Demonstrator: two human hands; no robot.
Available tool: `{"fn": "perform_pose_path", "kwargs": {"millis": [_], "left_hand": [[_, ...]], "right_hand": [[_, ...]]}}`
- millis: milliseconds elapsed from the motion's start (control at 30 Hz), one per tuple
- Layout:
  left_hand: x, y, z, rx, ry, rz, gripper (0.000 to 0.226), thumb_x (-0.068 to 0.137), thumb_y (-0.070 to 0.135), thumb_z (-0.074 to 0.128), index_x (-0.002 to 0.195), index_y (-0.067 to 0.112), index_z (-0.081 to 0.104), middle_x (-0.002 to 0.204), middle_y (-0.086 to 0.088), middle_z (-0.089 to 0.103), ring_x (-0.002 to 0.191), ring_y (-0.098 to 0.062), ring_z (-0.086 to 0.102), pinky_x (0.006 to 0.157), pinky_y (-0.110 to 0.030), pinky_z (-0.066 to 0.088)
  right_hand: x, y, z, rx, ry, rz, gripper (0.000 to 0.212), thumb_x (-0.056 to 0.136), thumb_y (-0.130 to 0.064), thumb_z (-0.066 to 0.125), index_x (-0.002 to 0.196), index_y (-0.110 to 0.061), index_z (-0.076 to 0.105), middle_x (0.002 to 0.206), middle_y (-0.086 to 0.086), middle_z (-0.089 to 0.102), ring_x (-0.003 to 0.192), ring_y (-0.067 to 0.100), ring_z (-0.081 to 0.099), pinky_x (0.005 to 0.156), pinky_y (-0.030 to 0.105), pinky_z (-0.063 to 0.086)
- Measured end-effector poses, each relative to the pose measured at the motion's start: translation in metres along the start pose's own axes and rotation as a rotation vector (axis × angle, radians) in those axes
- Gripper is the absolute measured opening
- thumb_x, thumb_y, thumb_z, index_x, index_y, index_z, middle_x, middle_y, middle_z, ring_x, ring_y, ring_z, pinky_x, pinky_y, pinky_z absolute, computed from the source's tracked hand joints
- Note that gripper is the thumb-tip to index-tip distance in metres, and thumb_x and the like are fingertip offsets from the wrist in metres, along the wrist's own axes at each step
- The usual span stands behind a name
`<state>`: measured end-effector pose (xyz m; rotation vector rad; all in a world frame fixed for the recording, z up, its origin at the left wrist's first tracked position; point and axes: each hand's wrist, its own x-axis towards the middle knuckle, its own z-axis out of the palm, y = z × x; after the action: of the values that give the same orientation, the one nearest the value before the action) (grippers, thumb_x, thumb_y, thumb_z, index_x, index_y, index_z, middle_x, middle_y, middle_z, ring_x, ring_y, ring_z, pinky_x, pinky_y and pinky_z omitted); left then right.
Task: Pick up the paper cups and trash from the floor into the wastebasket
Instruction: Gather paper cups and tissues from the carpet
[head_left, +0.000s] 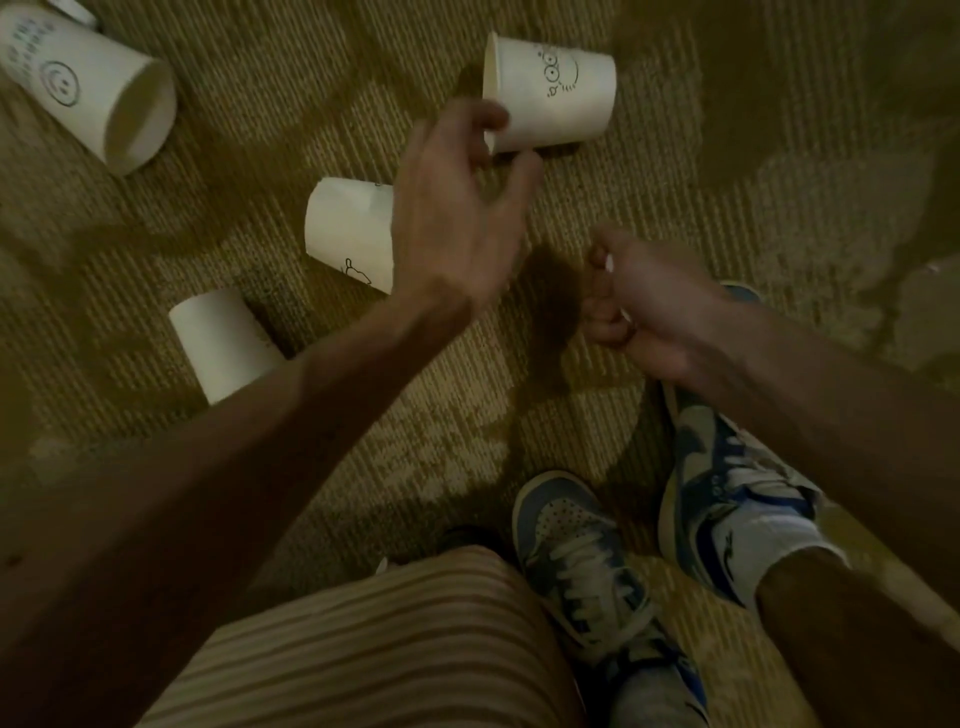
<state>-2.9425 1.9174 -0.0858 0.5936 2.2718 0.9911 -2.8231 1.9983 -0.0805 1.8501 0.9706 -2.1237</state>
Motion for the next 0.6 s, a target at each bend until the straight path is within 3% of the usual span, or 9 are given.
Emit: {"fn": "perform_pose_path", "kwargs": {"millis": [167,233,300,367,500,600], "left_hand": [[0.040,-0.001,0.018,0.041,0.024,-0.061,0.050,0.093,0.044,0.063,0.130,0.012,0.054,0.107,0.008,0.059,0.100,-0.007,0.058,0.076,-0.013,0.047],[0.047,-0.006,0.026,0.041,-0.016,-0.104,0.045,0.096,0.040,0.061,0.130,0.011,0.059,0.113,0.006,0.065,0.103,-0.007,0.062,0.085,-0.020,0.053],[0.047,-0.007,0.027,0.022,-0.061,-0.051,0.040,0.099,0.032,0.057,0.133,0.011,0.058,0.121,0.005,0.065,0.109,-0.006,0.061,0.091,-0.024,0.052],[0.041,-0.004,0.020,-0.011,-0.107,0.058,0.036,0.102,0.028,0.051,0.133,0.011,0.058,0.117,0.009,0.062,0.104,0.001,0.058,0.085,-0.011,0.048],[0.018,-0.003,0.001,-0.077,-0.301,0.121,0.020,0.106,0.027,0.043,0.100,0.020,0.061,0.087,0.014,0.056,0.076,0.014,0.054,0.064,-0.007,0.042],[-0.001,-0.006,-0.011,-0.063,-0.469,0.125,0.031,0.106,0.027,0.043,0.078,0.021,0.056,0.069,0.013,0.049,0.061,0.008,0.047,0.058,-0.008,0.038]], "right_hand": [[-0.002,0.001,-0.006,-0.054,0.007,0.002,0.037,0.104,-0.026,0.038,0.068,-0.022,0.038,0.042,-0.009,0.035,0.038,0.006,0.026,0.033,0.019,0.021],[-0.001,0.005,-0.010,-0.051,0.028,0.004,0.037,0.104,-0.024,0.036,0.068,-0.021,0.037,0.041,-0.010,0.035,0.036,0.005,0.026,0.032,0.019,0.020],[0.001,0.006,-0.013,-0.025,0.049,0.001,0.037,0.104,-0.022,0.036,0.067,-0.021,0.038,0.041,-0.010,0.035,0.034,0.005,0.026,0.031,0.018,0.020],[0.002,0.007,-0.017,-0.004,0.071,-0.011,0.038,0.104,-0.020,0.036,0.065,-0.022,0.036,0.043,-0.009,0.035,0.035,0.005,0.025,0.031,0.019,0.019],[0.005,0.006,-0.022,0.020,0.180,-0.010,0.035,0.102,-0.021,0.039,0.067,-0.018,0.041,0.041,-0.007,0.039,0.036,0.007,0.031,0.033,0.017,0.023],[0.007,0.008,-0.016,0.011,0.217,-0.008,0.034,0.103,-0.028,0.044,0.073,-0.014,0.050,0.048,-0.004,0.049,0.048,0.011,0.046,0.049,0.023,0.042]]}}
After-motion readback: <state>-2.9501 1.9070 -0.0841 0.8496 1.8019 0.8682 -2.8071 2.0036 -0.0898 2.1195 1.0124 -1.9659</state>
